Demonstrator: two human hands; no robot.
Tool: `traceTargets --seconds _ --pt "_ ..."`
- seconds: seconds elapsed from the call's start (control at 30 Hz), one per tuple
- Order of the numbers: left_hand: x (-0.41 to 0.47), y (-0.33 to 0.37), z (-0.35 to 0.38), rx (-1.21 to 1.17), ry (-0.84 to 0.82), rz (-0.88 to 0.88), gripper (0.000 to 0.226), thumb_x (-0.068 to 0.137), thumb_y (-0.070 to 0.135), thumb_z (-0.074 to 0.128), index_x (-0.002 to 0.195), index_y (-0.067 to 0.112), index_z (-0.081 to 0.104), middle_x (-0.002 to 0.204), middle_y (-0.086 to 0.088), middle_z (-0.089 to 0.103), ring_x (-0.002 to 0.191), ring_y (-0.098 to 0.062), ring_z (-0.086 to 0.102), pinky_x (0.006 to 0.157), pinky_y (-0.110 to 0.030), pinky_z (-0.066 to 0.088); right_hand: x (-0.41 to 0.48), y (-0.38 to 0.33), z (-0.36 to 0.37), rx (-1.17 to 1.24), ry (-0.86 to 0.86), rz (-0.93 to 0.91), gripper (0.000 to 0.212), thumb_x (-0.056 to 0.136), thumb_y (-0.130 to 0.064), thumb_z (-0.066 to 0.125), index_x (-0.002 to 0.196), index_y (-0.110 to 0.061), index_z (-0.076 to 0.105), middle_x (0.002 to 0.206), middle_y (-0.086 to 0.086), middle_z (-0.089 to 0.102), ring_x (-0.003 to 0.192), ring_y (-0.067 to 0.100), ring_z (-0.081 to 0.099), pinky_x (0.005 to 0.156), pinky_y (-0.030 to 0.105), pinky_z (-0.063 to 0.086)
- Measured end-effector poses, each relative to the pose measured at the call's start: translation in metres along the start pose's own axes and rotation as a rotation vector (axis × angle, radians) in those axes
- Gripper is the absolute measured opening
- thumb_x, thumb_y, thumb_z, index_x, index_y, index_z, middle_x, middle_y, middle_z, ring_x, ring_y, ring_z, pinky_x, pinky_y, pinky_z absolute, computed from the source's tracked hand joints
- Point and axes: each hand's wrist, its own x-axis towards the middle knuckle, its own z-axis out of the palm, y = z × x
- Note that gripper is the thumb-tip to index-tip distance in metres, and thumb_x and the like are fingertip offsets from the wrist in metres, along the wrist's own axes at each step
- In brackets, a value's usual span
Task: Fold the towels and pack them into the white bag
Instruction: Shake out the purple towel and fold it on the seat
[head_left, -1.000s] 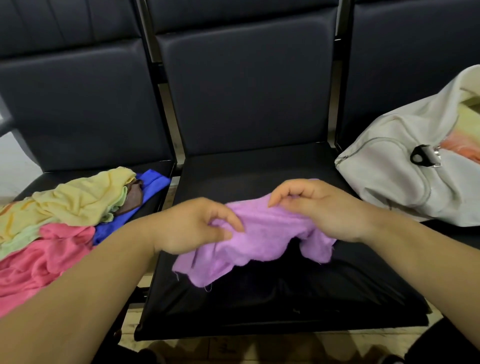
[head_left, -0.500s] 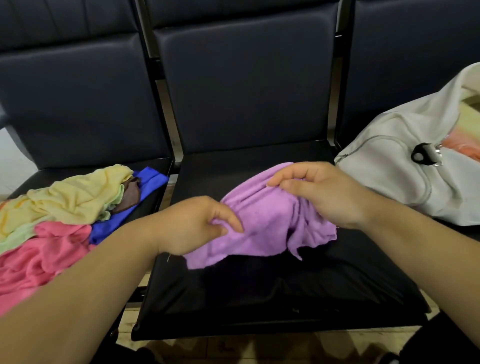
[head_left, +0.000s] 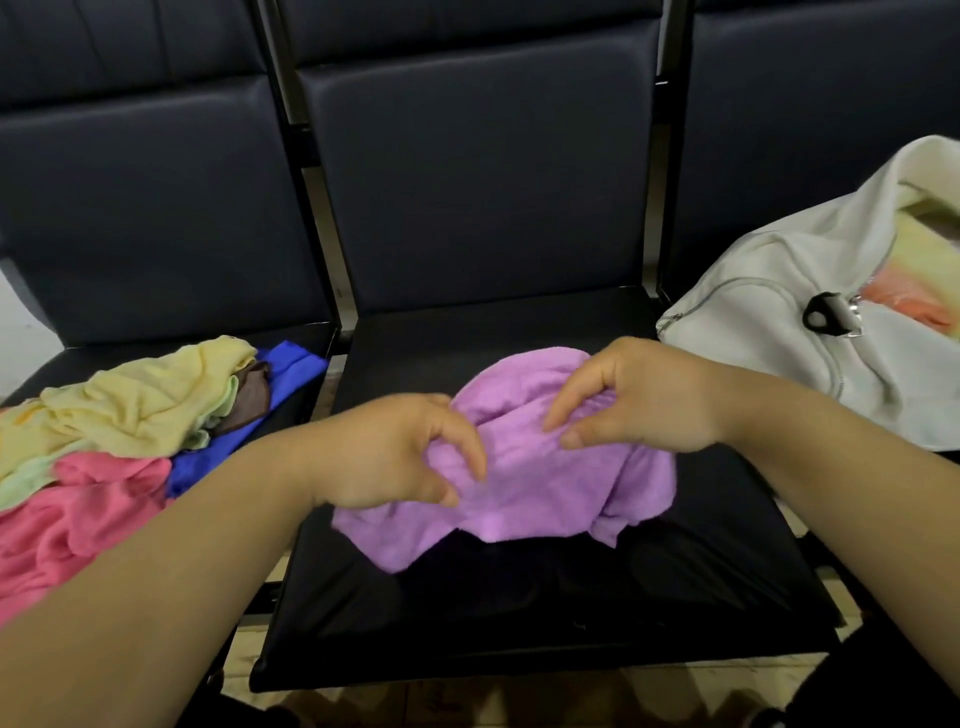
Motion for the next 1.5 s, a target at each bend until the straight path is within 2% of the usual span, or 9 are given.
traceTargets --seconds 0.13,0.23,0.4,0.57,0.73,0.97,1.13,1.33,1.5 --pt "0.002 0.002 0.002 0.023 0.048 0.018 0.025 0.094 0.015 0.070 0.096 0.039 0.078 0.093 0.027 0.071 0.089 0.003 0.067 0.085 -0.018 0.050 -0.005 -0.005 0.001 0.312 0.209 -0.099 0.017 0.085 -0.015 0.080 0.096 -0.028 0.081 0.102 -0.019 0.076 0.103 -0.003 0.067 0.098 0.019 0.049" --pt "0.000 0.005 -0.006 -0.244 0.285 -0.057 0.032 0.101 0.012 0.059 0.100 0.037 0.078 0.087 0.002 0.077 0.073 -0.026 0.072 0.070 -0.038 0.059 -0.015 -0.014 0.000 0.456 0.191 -0.178 0.020 0.084 -0.008 0.078 0.092 -0.026 0.079 0.097 -0.015 0.077 0.098 -0.001 0.069 0.090 0.014 0.049" --pt "-0.007 0.038 -0.031 -0.598 0.492 0.034 0.028 0.103 0.005 0.050 0.105 0.018 0.074 0.116 0.005 0.073 0.112 -0.015 0.067 0.091 -0.027 0.054 -0.019 -0.031 -0.010 -0.079 -0.147 -0.094 0.020 0.086 -0.017 0.078 0.093 -0.035 0.082 0.092 -0.026 0.073 0.093 0.000 0.065 0.091 0.021 0.049" --pt "-0.036 0.087 -0.084 -0.200 0.319 0.144 0.025 0.078 0.015 0.084 0.094 0.034 0.080 0.103 0.016 0.075 0.100 -0.002 0.068 0.087 -0.014 0.049 -0.029 -0.070 -0.073 -0.155 0.151 -0.093 0.024 0.089 -0.018 0.075 0.091 -0.041 0.081 0.096 -0.023 0.074 0.095 0.001 0.067 0.088 0.020 0.050" --pt "-0.060 0.129 -0.128 0.312 0.117 0.049 0.031 0.086 0.015 0.080 0.103 0.040 0.076 0.081 0.035 0.068 0.075 0.012 0.062 0.071 -0.008 0.042 -0.057 -0.119 -0.110 0.158 0.230 -0.214 0.027 0.097 -0.010 0.064 0.099 -0.031 0.081 0.112 -0.015 0.075 0.112 0.005 0.066 0.102 0.022 0.048" --pt "-0.081 0.140 -0.169 -0.271 0.521 0.134 0.023 0.098 0.004 0.061 0.098 0.019 0.078 0.102 0.009 0.077 0.097 -0.004 0.069 0.083 -0.015 0.053 -0.083 -0.141 -0.121 0.249 0.279 -0.364 0.019 0.077 -0.009 0.085 0.076 -0.026 0.077 0.088 -0.014 0.072 0.087 0.003 0.066 0.087 0.021 0.048" --pt "-0.090 0.152 -0.175 -0.362 0.537 0.224 0.018 0.084 0.011 0.075 0.083 0.028 0.082 0.100 0.010 0.076 0.095 -0.004 0.069 0.080 -0.018 0.054 -0.089 -0.150 -0.136 -0.241 0.161 -0.184 0.015 0.078 -0.020 0.086 0.084 -0.031 0.079 0.081 -0.022 0.070 0.071 -0.001 0.065 0.073 0.020 0.051" --pt "-0.084 0.148 -0.181 0.170 0.163 0.066 0.030 0.069 0.022 0.092 0.093 0.037 0.081 0.101 0.020 0.073 0.098 -0.006 0.069 0.089 -0.023 0.055 -0.077 -0.144 -0.157 -0.179 0.223 -0.117 0.013 0.088 -0.021 0.077 0.090 -0.033 0.081 0.093 -0.019 0.073 0.083 0.002 0.070 0.076 0.015 0.051" --pt "-0.061 0.127 -0.195 0.301 0.318 0.033 0.024 0.079 0.026 0.086 0.092 0.045 0.078 0.101 0.023 0.071 0.096 -0.011 0.069 0.092 -0.040 0.055 -0.045 -0.131 -0.148 0.390 0.323 -0.197 0.020 0.099 -0.008 0.061 0.095 -0.018 0.077 0.100 -0.009 0.076 0.094 0.006 0.069 0.083 0.015 0.053"
